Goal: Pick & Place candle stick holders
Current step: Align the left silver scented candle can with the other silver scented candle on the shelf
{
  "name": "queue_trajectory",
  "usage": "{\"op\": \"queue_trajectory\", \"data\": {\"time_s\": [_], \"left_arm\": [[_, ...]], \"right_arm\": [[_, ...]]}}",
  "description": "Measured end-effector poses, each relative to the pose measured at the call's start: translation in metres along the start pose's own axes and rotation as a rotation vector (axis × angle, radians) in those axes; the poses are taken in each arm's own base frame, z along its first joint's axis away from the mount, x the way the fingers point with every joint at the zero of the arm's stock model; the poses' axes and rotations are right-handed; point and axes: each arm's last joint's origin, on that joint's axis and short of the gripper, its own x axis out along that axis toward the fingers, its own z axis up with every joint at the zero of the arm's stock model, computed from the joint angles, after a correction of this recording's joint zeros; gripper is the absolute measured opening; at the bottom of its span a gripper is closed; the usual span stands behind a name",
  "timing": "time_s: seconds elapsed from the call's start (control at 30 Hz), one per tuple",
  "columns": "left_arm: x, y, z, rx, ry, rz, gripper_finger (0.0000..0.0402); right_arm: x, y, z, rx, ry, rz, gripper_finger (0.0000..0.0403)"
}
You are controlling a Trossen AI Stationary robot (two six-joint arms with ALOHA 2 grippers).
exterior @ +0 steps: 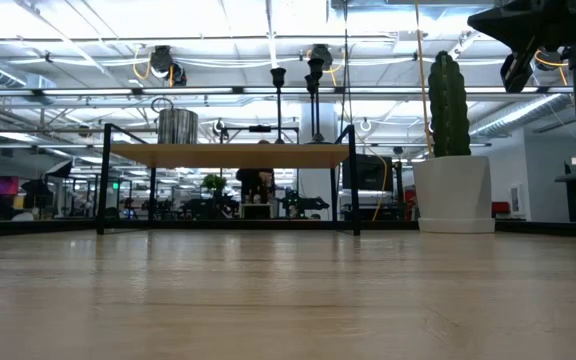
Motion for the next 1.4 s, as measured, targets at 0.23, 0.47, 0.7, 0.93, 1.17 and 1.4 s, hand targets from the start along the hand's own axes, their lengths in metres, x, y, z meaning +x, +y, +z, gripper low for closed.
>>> {"op": "queue_trajectory", "data": {"time_s": [0.23,0.47,0.7,0.93,1.17,1.4], "left_arm": [[0.000,0.000,0.000,0.017,0.004,-0.006,0.0086],[0.000,0.000,-0.001,0.017,0.017,-0.018,0.0013],[0.000,0.000,0.000,0.008,0.032,-0.039,0.0006],[0.000,0.009,0.005,-0.025,0.045,-0.044,0.0004],[0.000,0.019,0.011,-0.055,0.045,-0.038,0.0003],[-0.010,0.033,0.013,-0.088,0.018,-0.039,0.0002]], "right_arm": [[0.000,0.000,0.000,0.000,0.000,0.000,0.0000],[0.000,0.000,0.000,0.000,0.000,0.001,0.0000],[0.000,0.000,0.000,-0.002,0.000,0.001,0.0000],[0.000,0.000,0.000,-0.003,0.000,0.001,0.0000],[0.000,0.000,0.000,-0.003,-0.001,-0.001,0.0000],[0.000,0.000,0.000,-0.001,-0.001,-0.001,0.0000]]}}
